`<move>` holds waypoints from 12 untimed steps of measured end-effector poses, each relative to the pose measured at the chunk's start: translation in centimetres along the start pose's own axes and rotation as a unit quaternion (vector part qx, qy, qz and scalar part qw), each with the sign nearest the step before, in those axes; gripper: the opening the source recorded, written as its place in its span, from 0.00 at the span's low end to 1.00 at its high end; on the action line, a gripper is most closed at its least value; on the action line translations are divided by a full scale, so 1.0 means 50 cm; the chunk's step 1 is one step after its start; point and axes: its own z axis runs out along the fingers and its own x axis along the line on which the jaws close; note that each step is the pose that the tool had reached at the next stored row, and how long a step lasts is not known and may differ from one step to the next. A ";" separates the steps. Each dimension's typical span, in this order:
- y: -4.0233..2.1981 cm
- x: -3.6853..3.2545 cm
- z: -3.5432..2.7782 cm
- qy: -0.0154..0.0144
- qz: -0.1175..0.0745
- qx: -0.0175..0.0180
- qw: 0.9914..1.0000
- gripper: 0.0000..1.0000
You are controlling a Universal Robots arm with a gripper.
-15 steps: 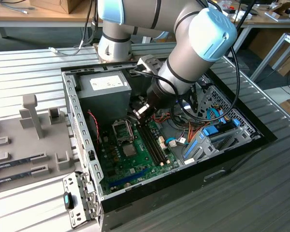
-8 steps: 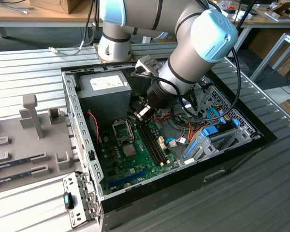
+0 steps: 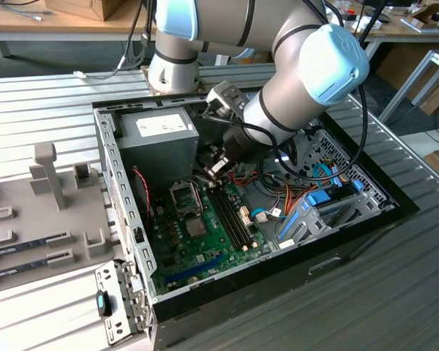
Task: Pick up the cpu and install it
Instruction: 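Close the cpu cover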
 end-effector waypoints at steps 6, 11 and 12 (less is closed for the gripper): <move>-0.002 -0.002 0.013 0.007 -0.027 -0.006 1.000 0.11; -0.003 -0.004 0.024 0.004 -0.029 -0.012 1.000 0.11; -0.003 -0.004 0.025 0.002 -0.029 -0.015 0.999 0.11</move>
